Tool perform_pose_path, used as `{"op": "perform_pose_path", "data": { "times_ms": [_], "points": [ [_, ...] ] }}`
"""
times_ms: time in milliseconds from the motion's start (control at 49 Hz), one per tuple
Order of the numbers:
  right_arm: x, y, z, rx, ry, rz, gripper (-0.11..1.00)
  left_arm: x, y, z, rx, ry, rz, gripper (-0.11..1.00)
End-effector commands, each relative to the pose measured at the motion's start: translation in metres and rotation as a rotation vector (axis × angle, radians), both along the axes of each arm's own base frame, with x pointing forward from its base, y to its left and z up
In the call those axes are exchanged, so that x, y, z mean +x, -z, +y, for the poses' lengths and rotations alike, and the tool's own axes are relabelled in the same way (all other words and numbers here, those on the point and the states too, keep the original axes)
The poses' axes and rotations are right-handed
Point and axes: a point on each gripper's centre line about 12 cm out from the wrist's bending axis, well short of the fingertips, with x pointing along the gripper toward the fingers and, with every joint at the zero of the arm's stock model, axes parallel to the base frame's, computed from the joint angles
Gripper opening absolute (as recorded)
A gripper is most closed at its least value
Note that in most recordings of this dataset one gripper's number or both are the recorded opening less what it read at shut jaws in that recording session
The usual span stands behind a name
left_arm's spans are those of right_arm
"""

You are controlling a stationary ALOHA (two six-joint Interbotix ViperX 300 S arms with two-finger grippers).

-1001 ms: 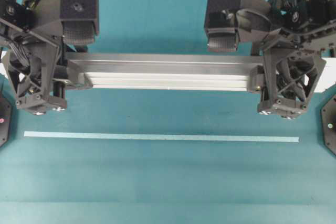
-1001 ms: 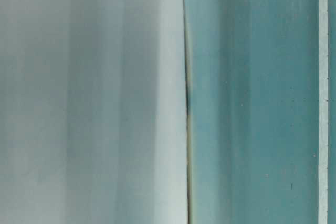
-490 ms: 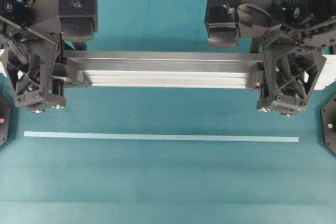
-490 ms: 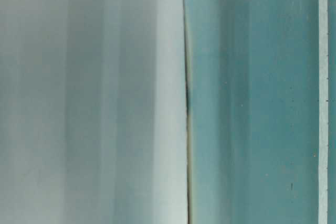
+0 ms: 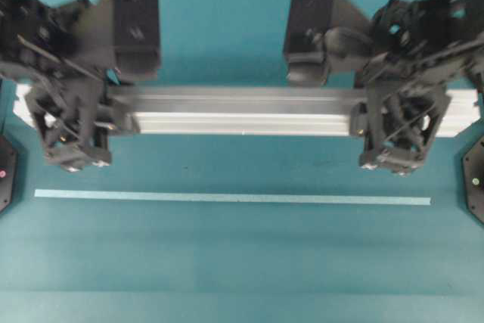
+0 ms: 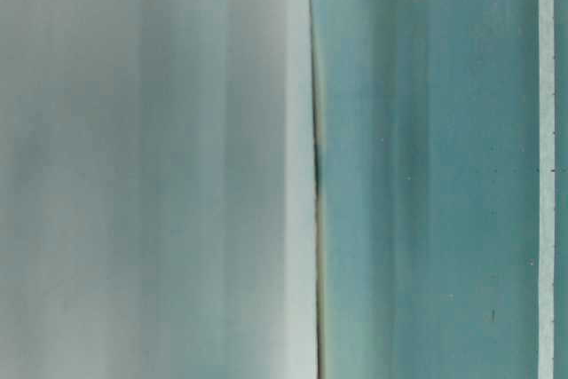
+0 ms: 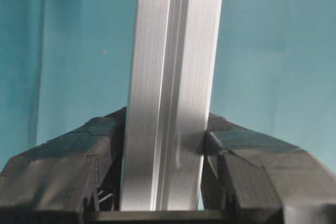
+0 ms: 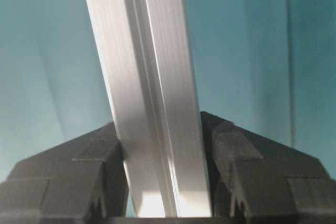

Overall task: Lift the metal rail with both hands.
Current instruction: 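Lower the held rail back down onto the table with both grippers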

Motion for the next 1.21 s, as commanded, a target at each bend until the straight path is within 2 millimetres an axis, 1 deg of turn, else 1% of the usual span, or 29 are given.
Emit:
{"op": "perform_pose_path", "data": {
  "times_ms": [0,143,245,429,674,797,899,981,1083,1185],
  "points": [
    [0.006,0.008,-0.004,-0.007,0.008,-0.052,0.38,0.002,0.008,0.003,-0.004,-0.023,-0.040,0.36],
    [0.008,0.035,-0.005,-0.013,-0.008,-0.047,0.38,0.002,0.040,0.003,-0.005,-0.026,0.002,0.36],
    [0.006,0.053,-0.006,-0.013,-0.010,-0.038,0.38,0.001,0.058,0.003,-0.004,-0.025,0.019,0.36],
    [0.007,0.085,-0.006,-0.014,-0.009,-0.050,0.38,0.003,0.078,0.004,-0.004,-0.024,-0.002,0.36],
    [0.004,0.120,-0.006,-0.015,-0.007,-0.061,0.38,0.004,0.108,0.005,-0.005,-0.025,0.012,0.36],
    [0.001,0.139,-0.006,-0.016,-0.009,-0.041,0.38,0.006,0.129,0.005,-0.005,-0.024,0.024,0.36],
    [0.001,0.160,-0.007,-0.018,-0.006,-0.042,0.38,0.006,0.146,0.008,-0.012,-0.039,0.036,0.36],
    [0.001,0.174,-0.007,-0.018,-0.003,-0.050,0.38,0.008,0.158,0.008,-0.011,-0.039,0.033,0.36],
    [0.003,0.184,-0.007,-0.018,-0.003,-0.059,0.38,0.012,0.170,0.008,-0.012,-0.038,0.039,0.36],
    [0.004,0.191,-0.007,-0.019,-0.006,-0.064,0.38,0.014,0.183,0.008,-0.014,-0.038,0.062,0.36]
  ]
}}
